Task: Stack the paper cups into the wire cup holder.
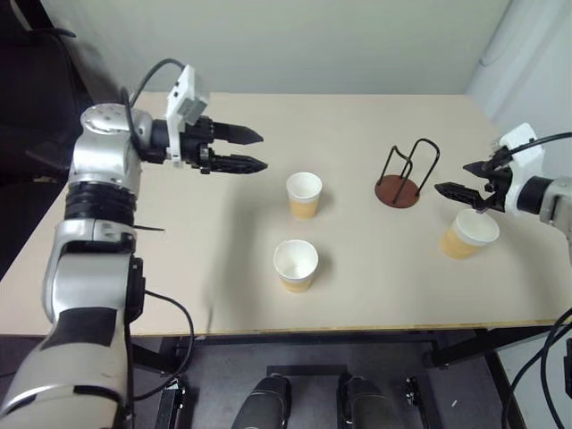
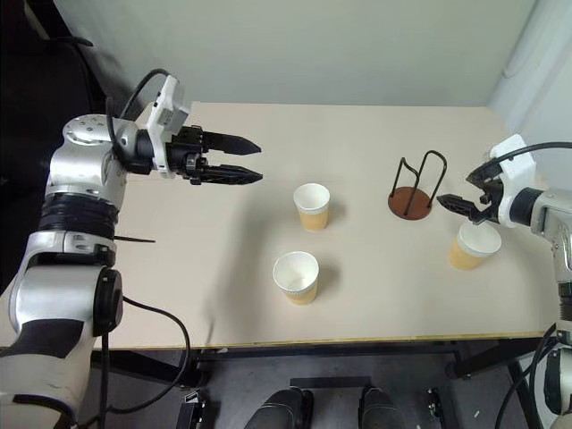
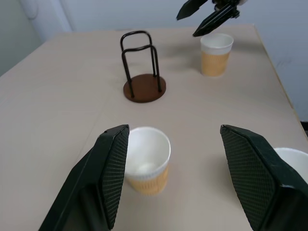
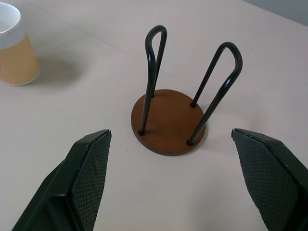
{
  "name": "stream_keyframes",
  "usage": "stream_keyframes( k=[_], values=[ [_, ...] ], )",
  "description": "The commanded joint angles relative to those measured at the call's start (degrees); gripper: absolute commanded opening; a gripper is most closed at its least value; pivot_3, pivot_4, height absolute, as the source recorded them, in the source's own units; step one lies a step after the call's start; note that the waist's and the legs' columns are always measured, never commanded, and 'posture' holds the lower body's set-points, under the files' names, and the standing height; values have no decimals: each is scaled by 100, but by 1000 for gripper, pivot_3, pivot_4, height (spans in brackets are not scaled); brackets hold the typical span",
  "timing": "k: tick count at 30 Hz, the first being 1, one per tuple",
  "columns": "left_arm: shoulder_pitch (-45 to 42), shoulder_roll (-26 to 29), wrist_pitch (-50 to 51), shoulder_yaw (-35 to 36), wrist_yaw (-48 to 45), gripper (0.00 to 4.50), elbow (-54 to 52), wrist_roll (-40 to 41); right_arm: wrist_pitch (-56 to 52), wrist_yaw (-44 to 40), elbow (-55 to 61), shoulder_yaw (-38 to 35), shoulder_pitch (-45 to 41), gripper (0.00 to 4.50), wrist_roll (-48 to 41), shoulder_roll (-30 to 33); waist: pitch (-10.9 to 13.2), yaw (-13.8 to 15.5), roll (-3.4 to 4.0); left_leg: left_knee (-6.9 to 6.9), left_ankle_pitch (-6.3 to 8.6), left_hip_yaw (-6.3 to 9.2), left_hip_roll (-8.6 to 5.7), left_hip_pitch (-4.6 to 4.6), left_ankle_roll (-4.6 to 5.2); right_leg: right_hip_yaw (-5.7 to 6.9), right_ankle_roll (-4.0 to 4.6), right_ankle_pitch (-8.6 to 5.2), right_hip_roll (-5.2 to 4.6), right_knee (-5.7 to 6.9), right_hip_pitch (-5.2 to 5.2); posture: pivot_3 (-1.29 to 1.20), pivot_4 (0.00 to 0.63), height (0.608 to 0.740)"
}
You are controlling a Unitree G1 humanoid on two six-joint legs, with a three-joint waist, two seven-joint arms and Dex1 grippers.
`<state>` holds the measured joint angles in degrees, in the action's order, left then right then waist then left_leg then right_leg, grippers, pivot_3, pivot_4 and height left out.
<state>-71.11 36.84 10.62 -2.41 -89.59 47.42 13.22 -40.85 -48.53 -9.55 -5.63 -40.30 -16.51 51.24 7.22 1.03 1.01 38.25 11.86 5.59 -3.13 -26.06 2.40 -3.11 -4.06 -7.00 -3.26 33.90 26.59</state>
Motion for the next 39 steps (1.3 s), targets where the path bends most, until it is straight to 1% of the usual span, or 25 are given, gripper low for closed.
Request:
stream_keyframes(
  k=[1, 4, 10, 13, 17, 22, 32, 39],
  values=[
    [-107, -68, -108, 72, -132, 3237, -129, 68, -33, 189, 150, -36, -181, 4050, 88, -5, 0, -4, 0, 0, 0, 0, 0, 0, 0, 0, -2, 1, 0, 0, 0, 0, 150, 740],
    [-25, -62, -109, 80, -188, 3237, -205, 80, 42, 225, -83, 51, -314, 4050, 196, -66, 0, -9, 0, 0, 0, 0, 0, -2, 2, 0, -29, 16, 0, -1, 1, 0, 150, 740],
    [172, 73, -47, 181, -105, 3237, -338, 139, 252, 271, -444, 327, -565, 4050, 434, -327, 0, -32, 0, 0, 1, 0, 1, 0, 3, 0, -31, 17, 1, -1, 2, 0, 150, 740],
    [319, 153, -54, 246, 14, 3237, -512, 171, 538, 268, -757, 470, -702, 4050, 591, -464, 0, -40, 0, 0, 1, 0, 1, -2, 3, -1, -32, 18, 1, -1, 3, 0, 150, 740],
    [587, 222, 136, 330, 132, 3237, -885, 254, 1072, 405, -1452, 639, -996, 4050, 929, -638, 0, -31, 0, 0, 0, 1, 1, -1, 4, 0, -27, 16, 1, 0, 3, 0, 150, 740],
    [675, 301, 266, 370, 186, 3237, -1113, 316, 1419, 517, -1900, 637, -1161, 4050, 1143, -778, 0, -18, 0, 1, 0, 1, 1, -2, 5, 1, -18, 16, -1, 1, 3, 0, 150, 740],
    [649, 385, 290, 357, 261, 3237, -1140, 361, 1968, 850, -2784, 562, -1569, 4050, 1414, -1022, 0, -30, 1, -1, 2, 2, 1, 1, 1, 1, -9, 17, 0, 3, 4, 0, 150, 740],
    [590, 371, 306, 335, 269, 3237, -1117, 353, 2339, 1023, -3485, 610, -1989, 4050, 1537, -1334, 0, -35, 1, -2, 4, 2, 1, -1, -3, 1, -3, 15, 0, 4, 9, 0, 150, 740]
  ],
)
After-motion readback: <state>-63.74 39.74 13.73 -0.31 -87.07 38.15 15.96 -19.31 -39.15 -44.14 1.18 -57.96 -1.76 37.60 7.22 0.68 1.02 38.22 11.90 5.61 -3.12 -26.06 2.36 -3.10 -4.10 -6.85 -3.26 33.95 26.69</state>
